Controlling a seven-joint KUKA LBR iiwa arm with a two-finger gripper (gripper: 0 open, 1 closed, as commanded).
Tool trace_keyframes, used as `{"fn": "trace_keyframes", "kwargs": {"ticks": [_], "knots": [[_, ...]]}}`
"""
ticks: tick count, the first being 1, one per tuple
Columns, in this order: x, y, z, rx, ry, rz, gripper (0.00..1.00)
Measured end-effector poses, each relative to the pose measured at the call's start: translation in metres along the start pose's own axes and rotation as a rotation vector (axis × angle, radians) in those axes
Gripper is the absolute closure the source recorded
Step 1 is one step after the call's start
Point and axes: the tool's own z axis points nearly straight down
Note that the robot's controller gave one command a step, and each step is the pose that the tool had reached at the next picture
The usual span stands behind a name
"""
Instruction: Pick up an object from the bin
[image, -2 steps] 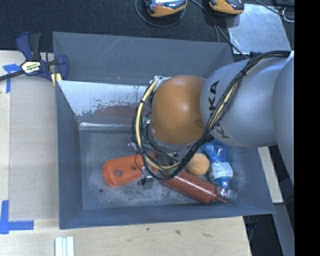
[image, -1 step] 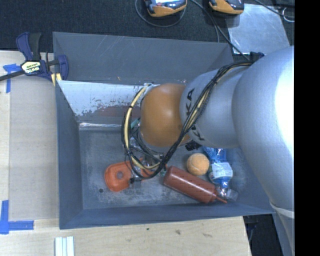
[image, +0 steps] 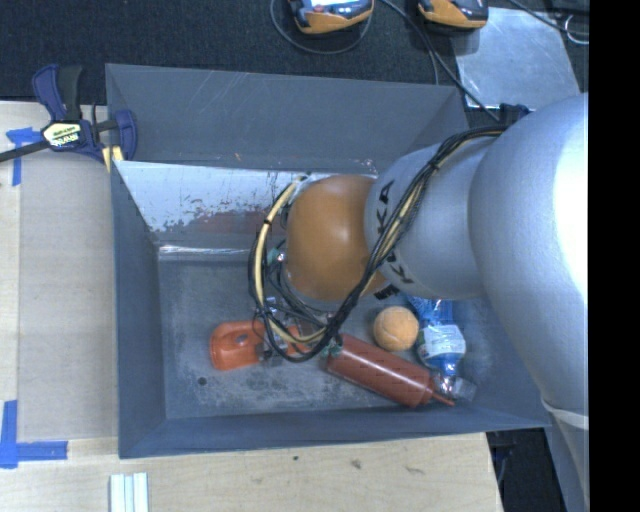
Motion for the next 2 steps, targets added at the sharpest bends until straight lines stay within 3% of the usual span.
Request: {"fn": "trace_keyframes", "kwargs": {"ticks": [1, 2], "knots": [[0.0, 0.0, 0.0, 0.0, 0.0, 0.0, 1.0], [-0.008, -0.009, -0.189, 0.0, -0.005, 0.073, 1.0]]}}
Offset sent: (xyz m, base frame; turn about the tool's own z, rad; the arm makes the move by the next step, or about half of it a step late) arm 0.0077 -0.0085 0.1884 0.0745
